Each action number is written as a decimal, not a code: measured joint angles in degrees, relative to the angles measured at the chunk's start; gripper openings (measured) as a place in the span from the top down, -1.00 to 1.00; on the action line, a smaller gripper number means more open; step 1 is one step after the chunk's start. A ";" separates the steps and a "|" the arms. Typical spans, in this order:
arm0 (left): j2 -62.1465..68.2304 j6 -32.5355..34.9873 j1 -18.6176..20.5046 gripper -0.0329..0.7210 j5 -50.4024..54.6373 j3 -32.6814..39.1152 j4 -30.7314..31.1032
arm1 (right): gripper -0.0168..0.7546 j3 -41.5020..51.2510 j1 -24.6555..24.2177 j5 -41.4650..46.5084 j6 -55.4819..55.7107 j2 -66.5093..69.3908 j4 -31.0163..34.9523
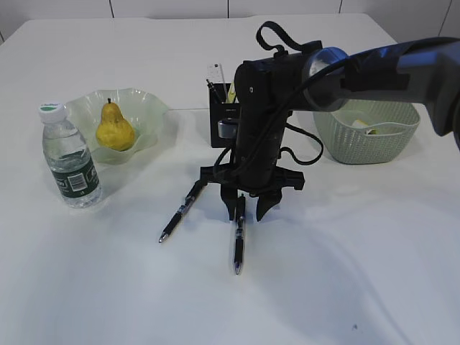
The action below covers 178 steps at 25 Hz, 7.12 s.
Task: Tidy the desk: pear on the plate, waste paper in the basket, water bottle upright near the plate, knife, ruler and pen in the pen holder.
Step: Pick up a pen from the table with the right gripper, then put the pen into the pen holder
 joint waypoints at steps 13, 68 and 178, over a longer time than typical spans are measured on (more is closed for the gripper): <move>0.00 0.00 0.00 0.28 0.00 0.00 0.00 | -0.05 0.00 0.00 -0.48 0.37 0.00 -0.14; 0.00 0.00 0.00 0.28 0.00 0.00 0.00 | 0.25 -2.50 0.00 6.02 0.57 2.92 1.24; 2.82 0.00 0.00 0.28 -1.40 0.00 0.25 | 0.29 -39.11 -5.41 -24.78 -7.17 17.93 -26.42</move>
